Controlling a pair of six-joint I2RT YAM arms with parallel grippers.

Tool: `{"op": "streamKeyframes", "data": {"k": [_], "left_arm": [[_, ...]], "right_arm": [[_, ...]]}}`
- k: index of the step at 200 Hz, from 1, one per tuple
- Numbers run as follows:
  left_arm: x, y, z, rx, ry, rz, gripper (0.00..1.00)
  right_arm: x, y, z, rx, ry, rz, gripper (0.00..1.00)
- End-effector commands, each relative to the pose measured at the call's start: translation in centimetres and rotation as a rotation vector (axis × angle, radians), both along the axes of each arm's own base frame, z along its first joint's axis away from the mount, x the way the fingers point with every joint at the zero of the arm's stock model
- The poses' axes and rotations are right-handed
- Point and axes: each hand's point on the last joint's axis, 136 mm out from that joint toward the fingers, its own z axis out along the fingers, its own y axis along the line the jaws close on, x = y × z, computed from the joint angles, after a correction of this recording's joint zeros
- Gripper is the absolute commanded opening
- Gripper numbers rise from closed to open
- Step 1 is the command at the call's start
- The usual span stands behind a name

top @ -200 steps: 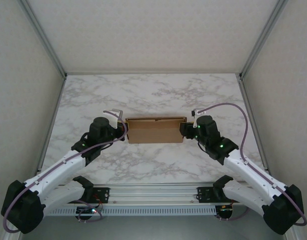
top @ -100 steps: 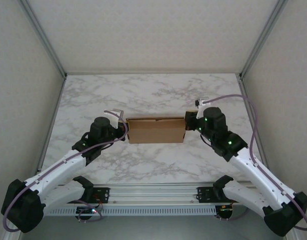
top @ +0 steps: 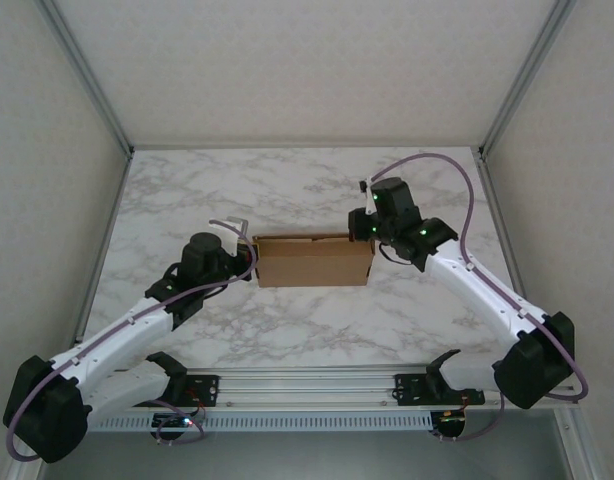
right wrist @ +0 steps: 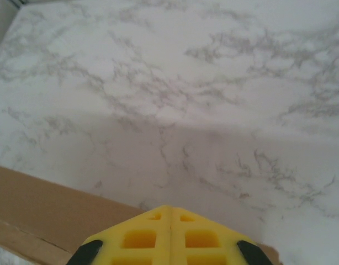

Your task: Fold the paper box

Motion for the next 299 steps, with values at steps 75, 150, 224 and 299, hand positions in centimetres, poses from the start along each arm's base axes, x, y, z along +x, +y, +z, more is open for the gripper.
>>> {"op": "streamKeyframes", "data": {"k": [75, 150, 224, 299], "left_arm": [[-3.2, 1.1, -5.3, 0.137, 0.219, -0.025, 0.12], [-4.0, 1.3, -1.6, 0.054, 0.153, -0.018, 0.33], [-4.6, 0.7, 4.5, -0.066, 0.071, -0.051, 0.24], [-0.4, -1.1, 6.8, -0.143, 0.044, -0.016, 0.13]], "right_arm": [[-2.8, -0.7, -4.7, 0.015, 0.140, -0.007, 0.00], [-2.8, -1.0, -5.7, 0.013, 0.150, -0.034, 0.00], [-2.9, -1.2, -5.6, 0.012, 0.147, -0.040, 0.00], [-3.1, -1.1, -5.8, 0.014, 0.156, -0.037, 0.00]]}}
